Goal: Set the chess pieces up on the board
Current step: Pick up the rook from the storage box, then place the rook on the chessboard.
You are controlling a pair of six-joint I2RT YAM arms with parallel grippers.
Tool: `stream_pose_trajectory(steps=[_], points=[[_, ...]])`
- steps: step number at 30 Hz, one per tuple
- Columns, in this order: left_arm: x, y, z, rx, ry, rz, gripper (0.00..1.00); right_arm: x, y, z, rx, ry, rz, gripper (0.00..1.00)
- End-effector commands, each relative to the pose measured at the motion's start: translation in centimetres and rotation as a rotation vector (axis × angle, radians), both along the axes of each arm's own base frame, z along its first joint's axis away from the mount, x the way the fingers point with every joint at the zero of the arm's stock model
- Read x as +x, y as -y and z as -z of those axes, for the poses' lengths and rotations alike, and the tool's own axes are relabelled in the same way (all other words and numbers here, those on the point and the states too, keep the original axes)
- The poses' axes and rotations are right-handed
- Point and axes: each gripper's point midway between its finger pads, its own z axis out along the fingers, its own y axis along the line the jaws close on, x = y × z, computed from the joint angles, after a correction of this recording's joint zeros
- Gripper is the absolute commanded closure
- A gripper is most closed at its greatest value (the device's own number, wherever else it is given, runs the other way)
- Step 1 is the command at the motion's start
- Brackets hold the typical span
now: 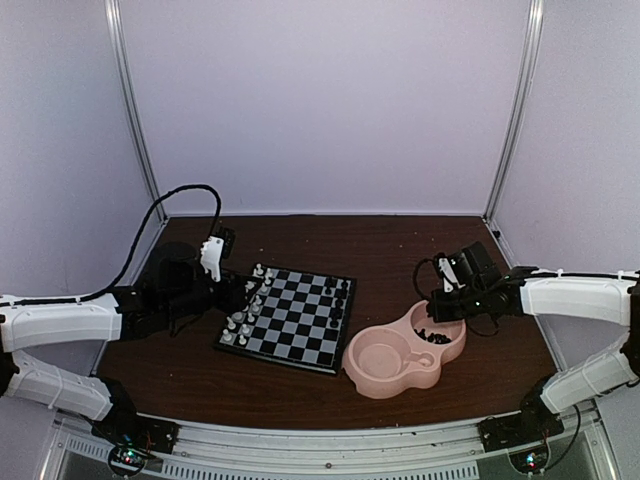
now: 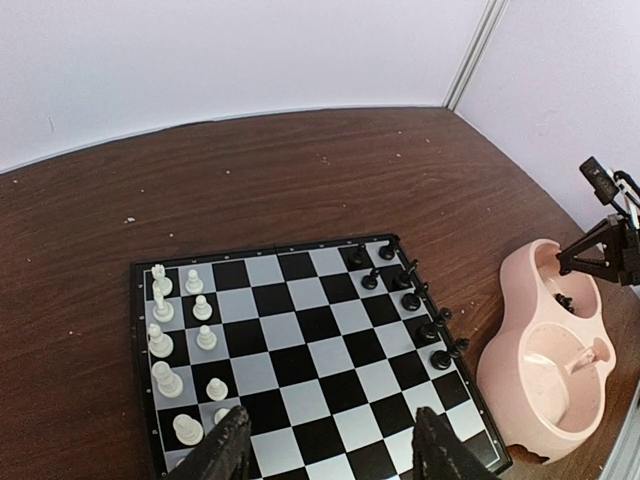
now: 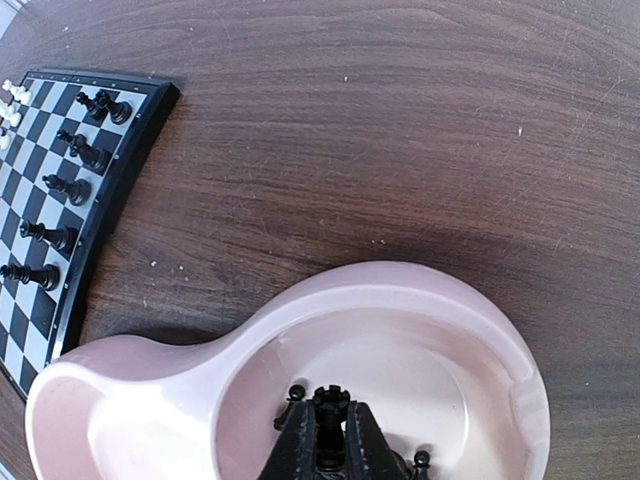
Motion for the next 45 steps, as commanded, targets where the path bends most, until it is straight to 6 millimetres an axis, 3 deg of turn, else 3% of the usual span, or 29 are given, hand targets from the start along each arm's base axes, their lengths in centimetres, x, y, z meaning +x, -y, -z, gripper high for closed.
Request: stream_pose_trajectory(steps=[1,7,12,17,23,28,34,38,45], points=[[-0.1,0.7,-1.1,-0.030,0.019,0.024,0.44,0.0,-0.5,-0.9,0.032,0.029,-0.023,0.90],[-0.1,0.7,-1.0,-0.037,0.010,0.023,0.44,-0.8,-2.4,-3.8,0.135,0.129,-0.121,0.89],[-0.1,0.8,-0.9,-0.039,0.004,0.021,0.44,-1.8,-5.2,-6.1,0.209,0.190,-0.229,0.88],[-0.1,1.0,-0.6,-0.043,-0.006,0.026,0.44,-2.8,-9.9,-8.1,0.238,0.220,-0.357,0.88],[0.2,0.8,0.1,-0.050,-0.031,-0.001,0.44,-2.8,-17.1,-8.7,0.192,0.232,-0.473,0.88],[0.5,0.6,0.6,-0.050,-0.044,-0.019,0.44,-2.5,-22.8,-6.7,0.130,0.208,-0.562,0.88],[0.7,-1.7,0.7,-0.062,-0.038,-0.109,0.44,-2.3,-27.9,-3.8,0.048,0.193,-0.635,0.90],[0.7,-2.1,1.3,-0.083,-0.046,-0.134,0.44,-2.1,-29.3,-2.5,0.035,0.210,-0.644,0.90],[1.3,-1.3,2.7,-0.073,-0.074,-0.127,0.44,-1.8,-29.5,-0.3,0.007,0.244,-0.642,0.89]])
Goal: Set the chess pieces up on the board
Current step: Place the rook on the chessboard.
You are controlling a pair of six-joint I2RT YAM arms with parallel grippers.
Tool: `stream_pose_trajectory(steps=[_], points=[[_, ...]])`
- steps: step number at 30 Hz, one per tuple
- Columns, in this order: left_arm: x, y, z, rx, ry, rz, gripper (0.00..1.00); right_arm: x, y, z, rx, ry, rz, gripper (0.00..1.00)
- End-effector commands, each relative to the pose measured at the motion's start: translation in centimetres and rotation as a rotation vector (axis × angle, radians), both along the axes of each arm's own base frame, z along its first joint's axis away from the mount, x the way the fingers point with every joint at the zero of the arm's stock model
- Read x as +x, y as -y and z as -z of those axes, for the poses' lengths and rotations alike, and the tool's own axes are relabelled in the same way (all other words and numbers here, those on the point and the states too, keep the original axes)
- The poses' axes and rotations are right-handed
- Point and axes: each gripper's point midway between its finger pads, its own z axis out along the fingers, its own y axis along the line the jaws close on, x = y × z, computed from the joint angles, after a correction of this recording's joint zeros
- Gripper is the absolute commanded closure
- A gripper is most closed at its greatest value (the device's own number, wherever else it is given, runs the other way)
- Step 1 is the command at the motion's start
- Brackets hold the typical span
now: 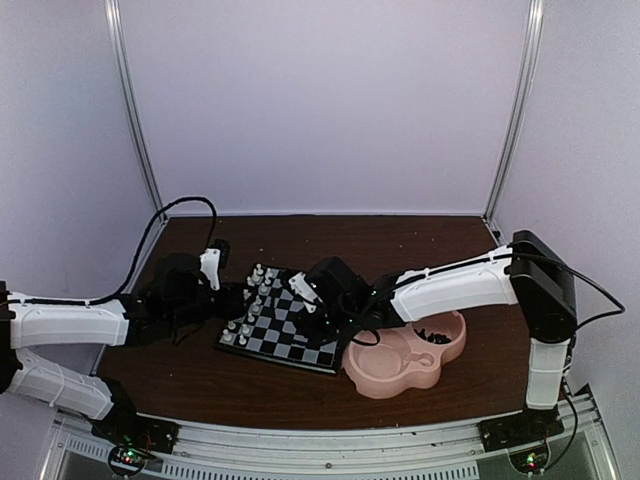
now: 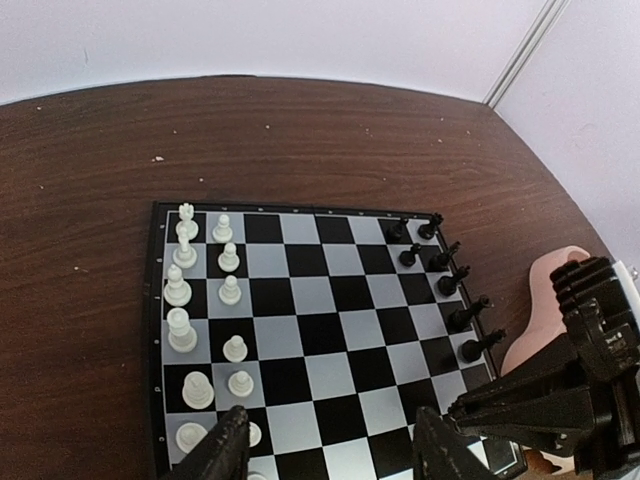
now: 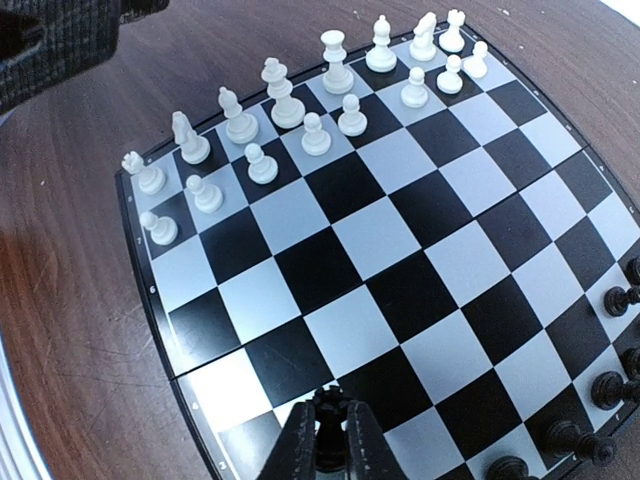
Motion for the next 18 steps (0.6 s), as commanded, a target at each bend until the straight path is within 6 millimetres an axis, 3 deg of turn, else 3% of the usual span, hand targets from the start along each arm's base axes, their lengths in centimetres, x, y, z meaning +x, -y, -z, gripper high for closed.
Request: stream_pose_trajectory(steps=[1,8,14,18], points=[[0.9,0.5,-0.5,-0.040,0.025,-0.014,0.44,0.8,-0.5,0.5,0.003,0.077,0.010,0.89],[0.9,0.8,-0.8,-0.032,0.033,0.008,0.45,0.8,-0.8,2.8,-0.030,0.140,0.004,0.88],[0.7,0.9,-1.0,-0.031,0.037,0.022,0.45,0.9,-0.6,3.1,-0.041,0.165,0.018,0.82],[0.7,1.0,-1.1,-0.023,0.037,0.030,0.45,0.6,-0.6,2.6,-0.031,0.169,0.014,0.72]])
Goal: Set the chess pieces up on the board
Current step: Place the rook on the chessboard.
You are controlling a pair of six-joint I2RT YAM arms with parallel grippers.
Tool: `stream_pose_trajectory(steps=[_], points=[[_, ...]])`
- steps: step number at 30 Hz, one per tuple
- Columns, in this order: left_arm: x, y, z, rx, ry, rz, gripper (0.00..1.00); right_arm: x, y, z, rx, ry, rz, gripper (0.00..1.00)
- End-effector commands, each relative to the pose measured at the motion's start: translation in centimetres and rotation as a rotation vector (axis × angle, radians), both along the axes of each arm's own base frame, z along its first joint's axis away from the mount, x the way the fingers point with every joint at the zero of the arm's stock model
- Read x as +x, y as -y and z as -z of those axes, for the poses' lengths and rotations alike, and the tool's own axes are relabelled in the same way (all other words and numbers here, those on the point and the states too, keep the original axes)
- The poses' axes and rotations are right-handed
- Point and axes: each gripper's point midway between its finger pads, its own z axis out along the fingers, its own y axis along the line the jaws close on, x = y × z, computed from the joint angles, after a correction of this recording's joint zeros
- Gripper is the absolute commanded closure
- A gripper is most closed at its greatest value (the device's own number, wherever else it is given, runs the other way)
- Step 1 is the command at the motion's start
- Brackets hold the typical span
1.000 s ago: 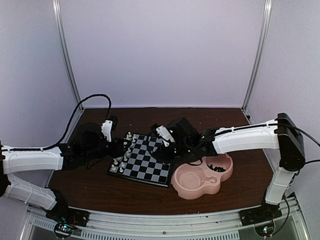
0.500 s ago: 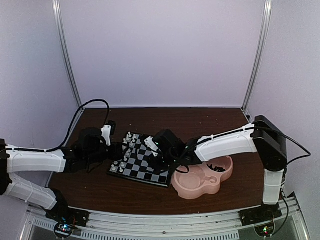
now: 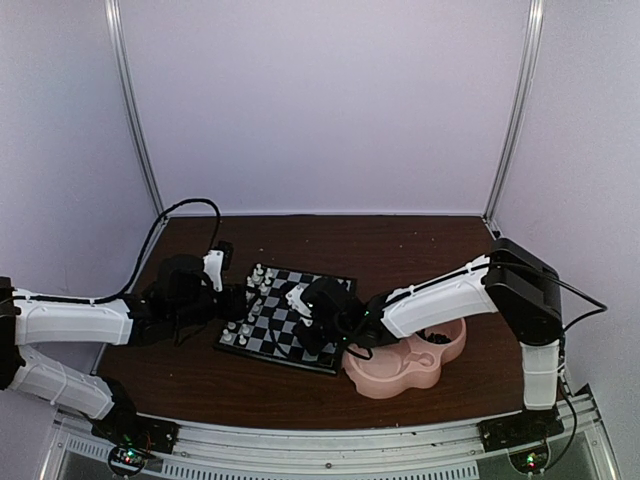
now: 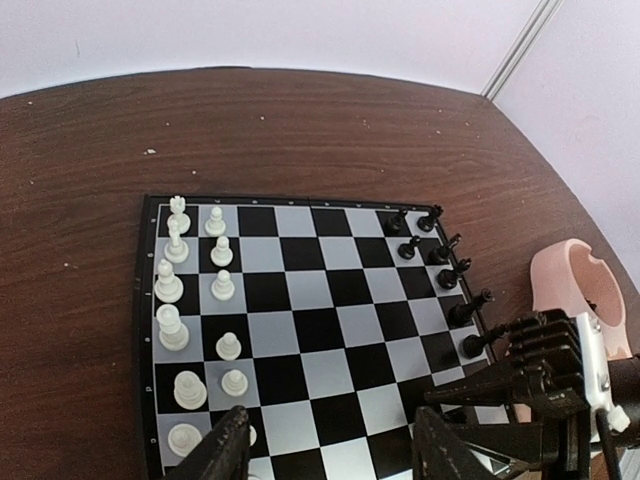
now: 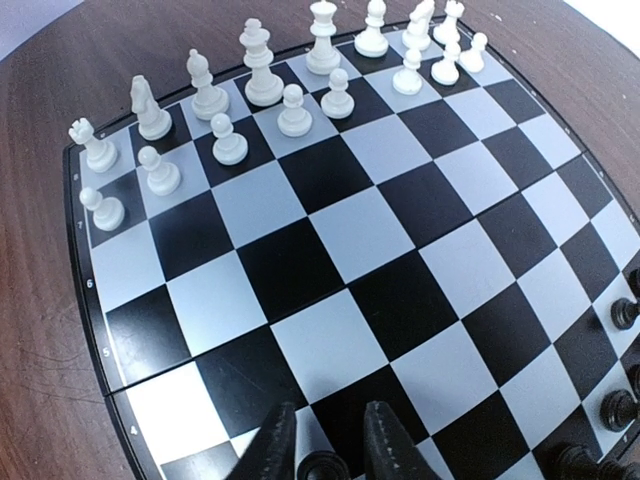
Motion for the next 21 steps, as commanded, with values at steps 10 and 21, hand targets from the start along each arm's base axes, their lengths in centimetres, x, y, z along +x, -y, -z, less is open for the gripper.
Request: stream_pose_trajectory(steps=[10,21], points=[[0.3,1.3,-2.1,-0.015,0.041,0.064,0.45,-0.3,0.5,-5.4,0.085,0.075,0.020,0.69],[-1.2,5.6,-1.3,0.212,0.035,0.173,0.47,2.1,15.2,-16.9,0.191,0.374,0.480,0.58]])
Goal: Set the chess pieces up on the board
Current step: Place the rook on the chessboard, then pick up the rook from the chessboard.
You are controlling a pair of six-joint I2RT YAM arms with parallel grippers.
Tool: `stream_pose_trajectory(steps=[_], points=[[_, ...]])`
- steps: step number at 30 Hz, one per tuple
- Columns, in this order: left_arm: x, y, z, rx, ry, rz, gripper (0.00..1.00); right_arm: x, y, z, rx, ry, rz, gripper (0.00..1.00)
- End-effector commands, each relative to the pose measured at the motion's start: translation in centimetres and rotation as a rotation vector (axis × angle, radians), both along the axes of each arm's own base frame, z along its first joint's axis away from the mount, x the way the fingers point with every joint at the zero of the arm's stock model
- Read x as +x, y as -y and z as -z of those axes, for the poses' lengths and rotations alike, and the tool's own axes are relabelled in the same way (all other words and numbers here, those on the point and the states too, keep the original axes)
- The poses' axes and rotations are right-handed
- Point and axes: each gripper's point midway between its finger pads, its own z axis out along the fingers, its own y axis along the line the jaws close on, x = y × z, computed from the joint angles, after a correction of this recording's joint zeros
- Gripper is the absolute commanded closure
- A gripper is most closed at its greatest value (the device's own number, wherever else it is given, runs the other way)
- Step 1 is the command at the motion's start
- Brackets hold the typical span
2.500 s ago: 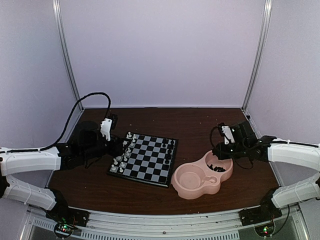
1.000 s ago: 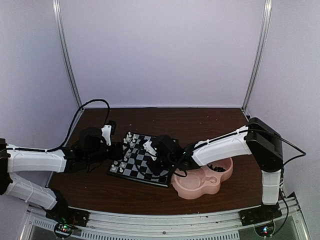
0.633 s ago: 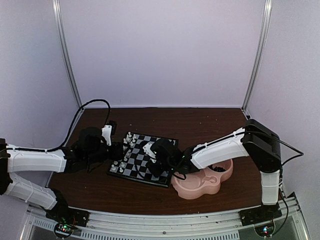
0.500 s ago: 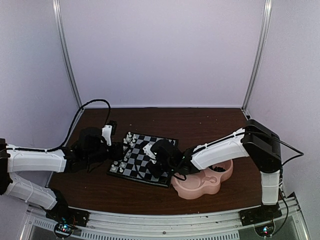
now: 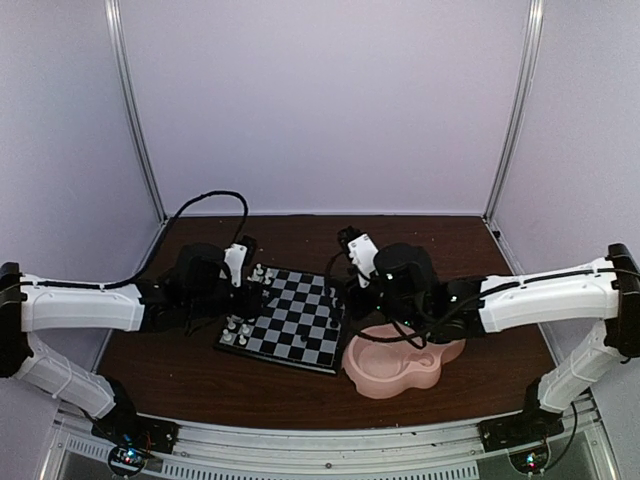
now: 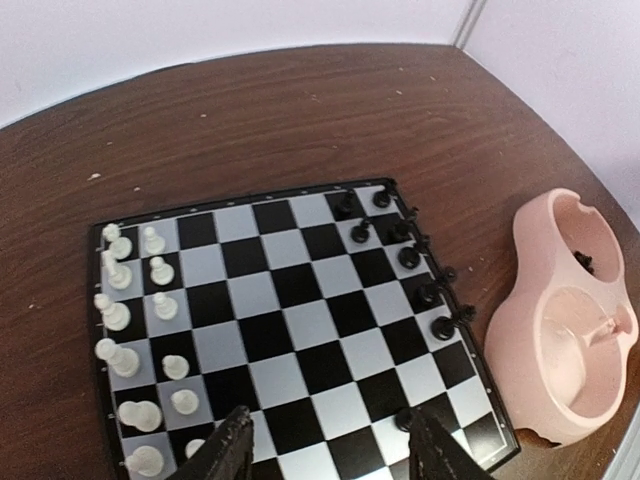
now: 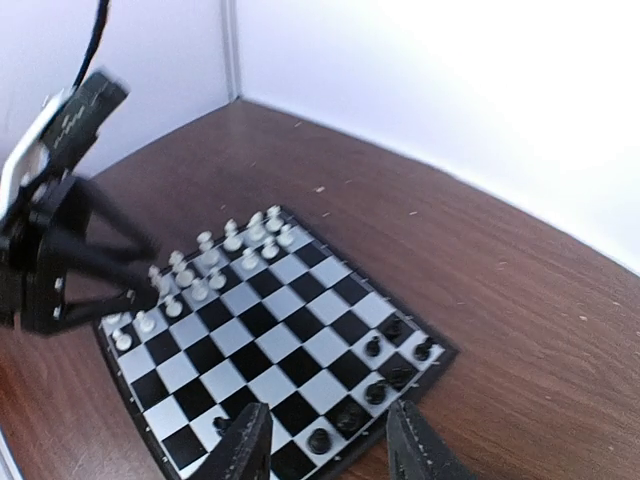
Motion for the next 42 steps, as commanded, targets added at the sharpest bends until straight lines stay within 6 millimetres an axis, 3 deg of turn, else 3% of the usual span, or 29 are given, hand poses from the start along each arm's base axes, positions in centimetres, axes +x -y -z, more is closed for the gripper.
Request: stream_pose_trajectory(steps=[1,5,9,14,20,38,42], points=[[-1.1,2.6,-0.4,0.154,0.040,0.066,0.47,2.7,7.8,-2.1,0.018,0.087,0.321,0.58],[-1.3,4.3,0.7,0.216,-0.043,0.097,0.46,4.2,11.3,-1.8,0.063,0.050,0.431,0.58],[-1.8,5.5,2.6,0.264,-0.121,0.127,0.46,5.3,12.7,-0.4,0.070,0.008,0.484,0.59],[-2.4,6.6,4.4,0.345,-0.155,0.154,0.47,6.0,12.8,0.8,0.054,-0.029,0.501,0.60],[-2.7,7.3,6.1,0.405,-0.201,0.176,0.47,6.1,12.9,0.8,0.060,-0.037,0.499,0.60],[-3.2,9.0,8.4,0.422,-0.264,0.240,0.51,7.0,12.8,1.7,0.057,-0.082,0.493,0.60],[-3.3,9.4,8.8,0.422,-0.277,0.258,0.55,7.1,12.6,1.8,0.061,-0.089,0.487,0.60]])
